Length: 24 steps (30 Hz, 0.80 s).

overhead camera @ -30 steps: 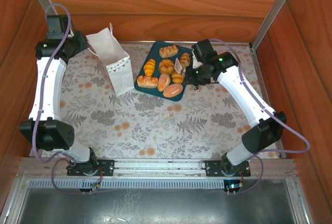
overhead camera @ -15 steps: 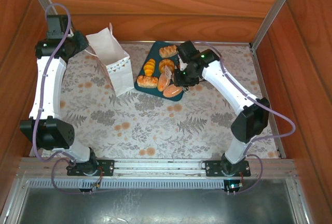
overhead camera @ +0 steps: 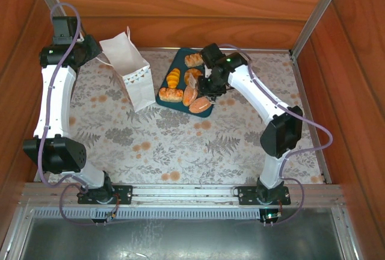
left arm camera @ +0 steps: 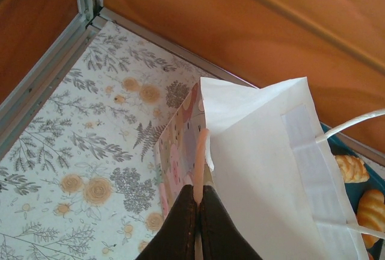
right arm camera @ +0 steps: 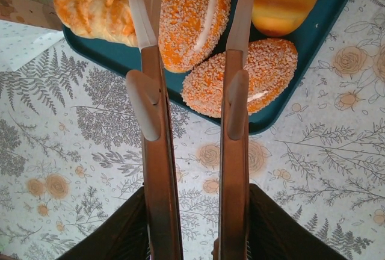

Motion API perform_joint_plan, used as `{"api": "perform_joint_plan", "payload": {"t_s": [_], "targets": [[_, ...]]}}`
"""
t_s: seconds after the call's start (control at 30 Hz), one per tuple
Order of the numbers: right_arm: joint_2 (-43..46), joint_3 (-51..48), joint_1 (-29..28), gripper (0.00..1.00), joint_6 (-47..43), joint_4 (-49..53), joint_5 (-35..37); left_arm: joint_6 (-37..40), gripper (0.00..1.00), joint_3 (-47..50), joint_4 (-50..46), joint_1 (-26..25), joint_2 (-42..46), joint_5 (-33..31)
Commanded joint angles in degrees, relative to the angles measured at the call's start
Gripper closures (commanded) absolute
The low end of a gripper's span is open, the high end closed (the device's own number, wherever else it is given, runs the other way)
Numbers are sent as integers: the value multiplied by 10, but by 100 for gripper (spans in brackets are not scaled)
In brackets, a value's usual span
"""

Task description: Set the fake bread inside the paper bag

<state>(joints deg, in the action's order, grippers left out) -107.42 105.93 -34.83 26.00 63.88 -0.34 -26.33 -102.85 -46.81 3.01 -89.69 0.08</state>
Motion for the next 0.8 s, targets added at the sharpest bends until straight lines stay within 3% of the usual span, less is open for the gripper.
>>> {"api": "perform_joint_plan", "payload": {"t_s": [0.0,0.13,0.77], "targets": [[-14,21,-7,58,15,-1,-9,7,96,-13,-12,4,-4,8],[-34,37,-10,57,21,1,-8,6,100,-15,-10,3,-6,12],[-105,66,-11,53,32,6,-11,1,100,-14,-4,4,-10,25]]}}
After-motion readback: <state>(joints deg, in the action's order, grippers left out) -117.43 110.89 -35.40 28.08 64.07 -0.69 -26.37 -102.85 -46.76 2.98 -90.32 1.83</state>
